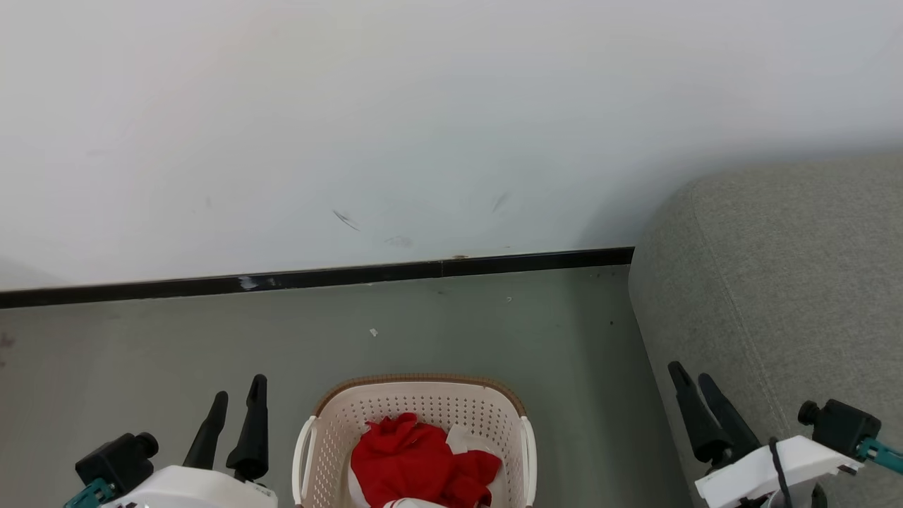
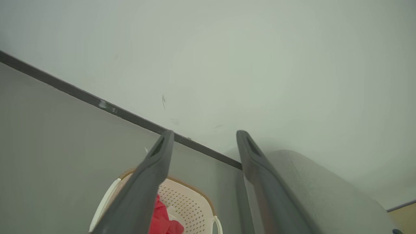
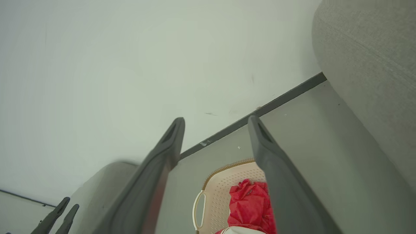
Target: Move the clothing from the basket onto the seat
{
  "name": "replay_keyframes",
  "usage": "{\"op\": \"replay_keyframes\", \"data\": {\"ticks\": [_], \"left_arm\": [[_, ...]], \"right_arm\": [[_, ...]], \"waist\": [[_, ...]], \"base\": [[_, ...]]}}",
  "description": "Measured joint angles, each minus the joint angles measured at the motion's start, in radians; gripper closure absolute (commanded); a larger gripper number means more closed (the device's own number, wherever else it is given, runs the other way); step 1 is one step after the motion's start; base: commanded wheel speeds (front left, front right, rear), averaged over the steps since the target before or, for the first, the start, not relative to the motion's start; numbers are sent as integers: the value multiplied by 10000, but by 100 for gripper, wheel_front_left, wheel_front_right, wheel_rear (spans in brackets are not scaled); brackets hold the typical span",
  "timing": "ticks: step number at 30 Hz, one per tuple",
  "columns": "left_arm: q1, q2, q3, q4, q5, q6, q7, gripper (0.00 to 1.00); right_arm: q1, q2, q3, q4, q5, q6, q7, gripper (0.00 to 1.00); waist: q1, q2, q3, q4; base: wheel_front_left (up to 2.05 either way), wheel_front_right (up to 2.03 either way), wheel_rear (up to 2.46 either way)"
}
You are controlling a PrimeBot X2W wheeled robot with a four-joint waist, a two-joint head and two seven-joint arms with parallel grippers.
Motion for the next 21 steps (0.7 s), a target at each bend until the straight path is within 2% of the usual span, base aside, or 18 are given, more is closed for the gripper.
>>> {"op": "replay_keyframes", "data": {"ticks": [4,21], "left_arm": [[21,50,-192,-52,974,270,-169,0],[228,56,-623,-299,3517,997,-754,0]], "right_arm": [[7,17,59,-90,-1333,0,-121,0],[219,259,73,-334,-4652,0,-514,0]], "waist": [[-19,0,32,6],[-37,0,72,52]], "base": [[0,0,0],[0,0,0]]}}
